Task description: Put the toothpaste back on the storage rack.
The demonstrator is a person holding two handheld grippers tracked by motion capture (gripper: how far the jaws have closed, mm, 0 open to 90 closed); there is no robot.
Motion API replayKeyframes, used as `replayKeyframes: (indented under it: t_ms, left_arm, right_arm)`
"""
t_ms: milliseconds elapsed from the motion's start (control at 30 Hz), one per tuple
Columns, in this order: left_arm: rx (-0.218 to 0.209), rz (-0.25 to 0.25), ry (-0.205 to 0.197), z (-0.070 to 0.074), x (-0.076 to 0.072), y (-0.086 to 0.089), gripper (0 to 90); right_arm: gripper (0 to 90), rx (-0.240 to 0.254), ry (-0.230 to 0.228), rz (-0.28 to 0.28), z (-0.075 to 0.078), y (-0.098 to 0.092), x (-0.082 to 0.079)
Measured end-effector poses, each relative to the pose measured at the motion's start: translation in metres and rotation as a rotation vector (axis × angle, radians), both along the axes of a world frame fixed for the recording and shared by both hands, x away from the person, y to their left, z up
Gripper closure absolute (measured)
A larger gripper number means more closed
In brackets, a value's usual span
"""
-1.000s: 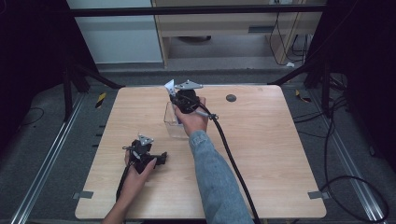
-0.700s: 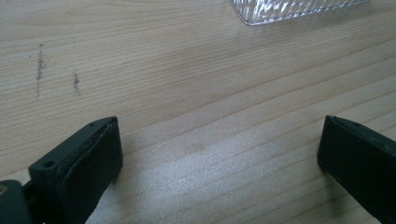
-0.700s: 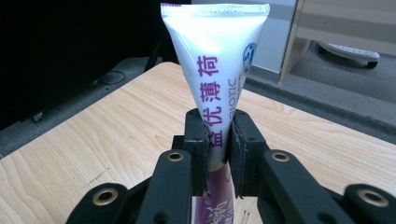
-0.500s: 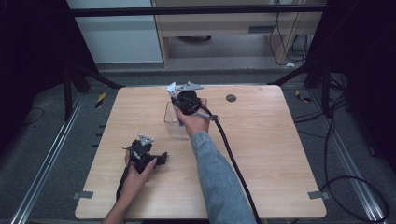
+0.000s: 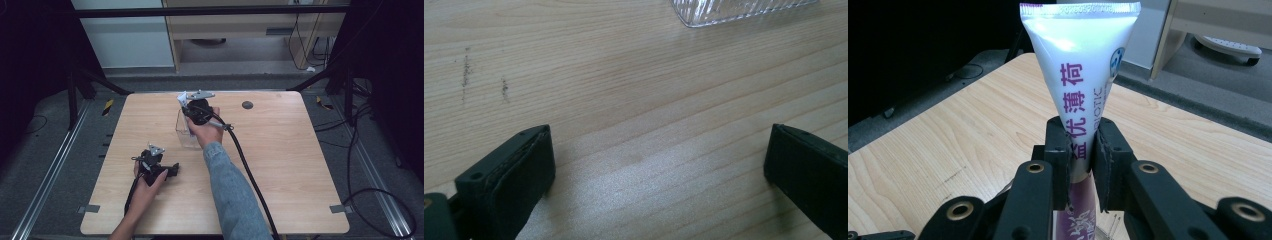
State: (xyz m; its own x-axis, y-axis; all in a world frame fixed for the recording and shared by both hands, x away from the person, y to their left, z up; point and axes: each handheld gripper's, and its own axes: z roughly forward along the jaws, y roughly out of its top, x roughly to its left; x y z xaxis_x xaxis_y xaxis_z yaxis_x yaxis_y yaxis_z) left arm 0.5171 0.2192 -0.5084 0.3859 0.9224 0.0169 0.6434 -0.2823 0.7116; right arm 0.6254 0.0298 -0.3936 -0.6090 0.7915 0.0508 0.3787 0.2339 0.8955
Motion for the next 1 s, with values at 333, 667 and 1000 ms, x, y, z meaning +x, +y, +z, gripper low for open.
replayKeyframes:
  t_ms: [333,667,1000]
  left_arm:
    - [0.000,0.000,0.000,0.0000,0.0000,0.0000,0.0]
    - [0.001,-0.005,0.001,0.0000,0.0000,-0.0001,0.0]
    - [0.001,-0.005,0.001,0.0000,0.0000,-0.0001,0.0]
  right_arm:
    - [78.4,-0.018,0.006,0.007,-0.0035,0.0041,-0.0004]
    - [78.3,-0.023,0.014,0.011,-0.0050,0.0052,0.0010]
    - [77.9,-0.035,0.007,0.014,-0.0058,0.0080,-0.0004]
